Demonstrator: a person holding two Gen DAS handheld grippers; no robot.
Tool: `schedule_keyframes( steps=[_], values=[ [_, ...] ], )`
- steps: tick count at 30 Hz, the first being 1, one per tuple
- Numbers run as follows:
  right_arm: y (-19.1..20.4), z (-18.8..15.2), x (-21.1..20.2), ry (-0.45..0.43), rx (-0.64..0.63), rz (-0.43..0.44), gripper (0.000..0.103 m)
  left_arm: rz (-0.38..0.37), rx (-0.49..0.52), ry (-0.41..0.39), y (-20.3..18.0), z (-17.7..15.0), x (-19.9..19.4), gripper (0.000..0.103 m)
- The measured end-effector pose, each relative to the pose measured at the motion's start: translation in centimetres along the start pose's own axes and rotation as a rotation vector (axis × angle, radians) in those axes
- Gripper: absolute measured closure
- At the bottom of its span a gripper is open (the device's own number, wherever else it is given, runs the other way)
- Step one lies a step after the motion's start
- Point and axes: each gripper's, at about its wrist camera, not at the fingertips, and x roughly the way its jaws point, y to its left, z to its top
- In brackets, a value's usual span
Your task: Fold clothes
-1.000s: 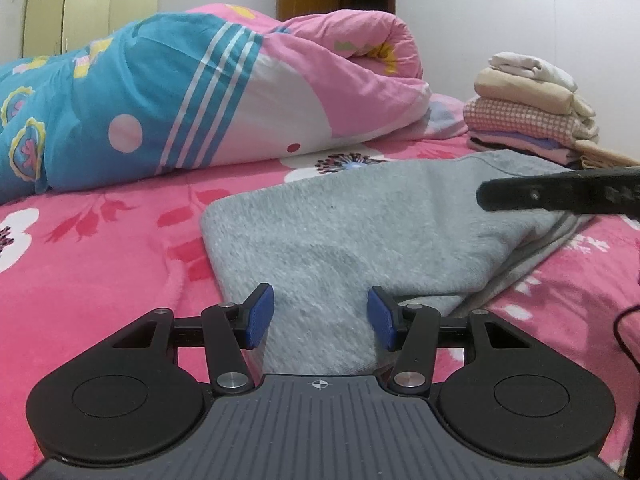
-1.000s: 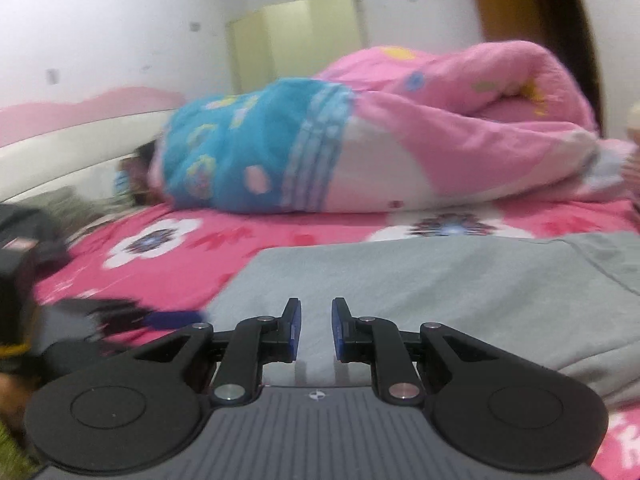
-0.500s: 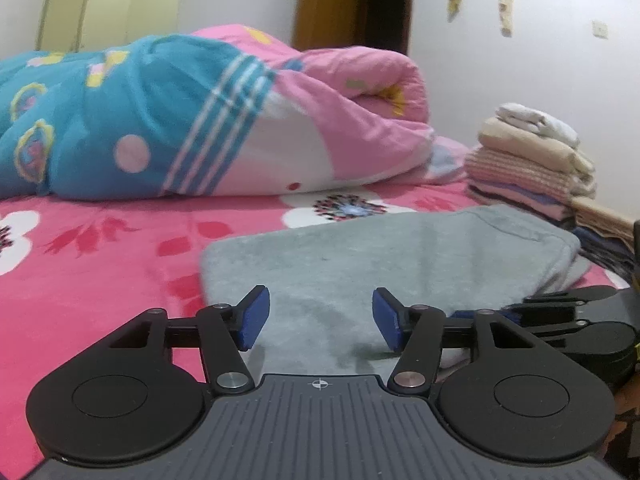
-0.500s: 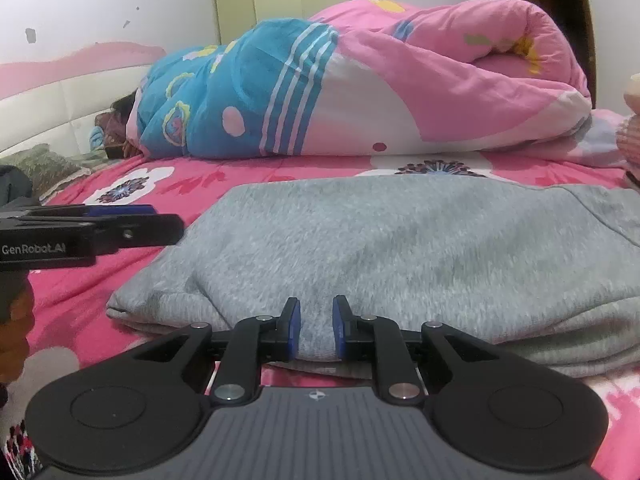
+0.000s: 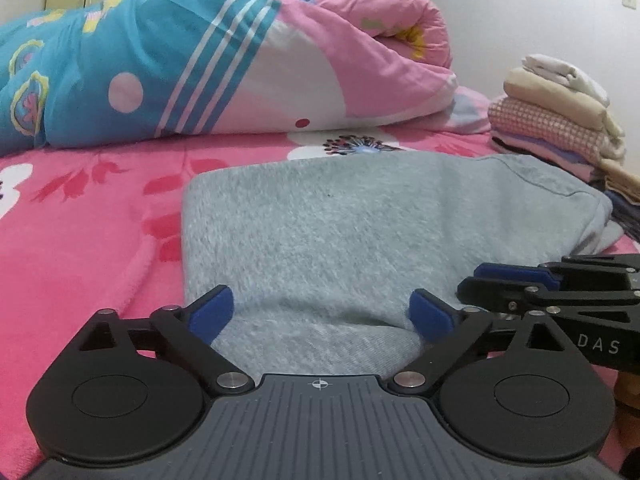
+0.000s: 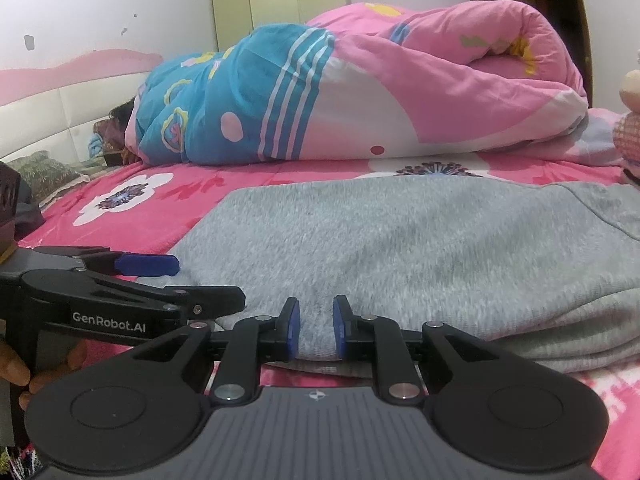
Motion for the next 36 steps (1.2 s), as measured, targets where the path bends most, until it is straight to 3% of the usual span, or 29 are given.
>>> schedule_keyframes(
  steps=[3, 36],
  values=[
    [0.07, -0.03, -0.03, -0.001, 0.002, -0.001, 0.083, 0.008, 0.002, -0.004, -0.03, -0.03, -0.03, 0.000],
    [0.41, -0.08, -0.27, -0.001, -0.020, -0.014, 0.082, 0.005, -0.017, -0.007, 0.09, -0.08, -0.23, 0.000]
  ],
)
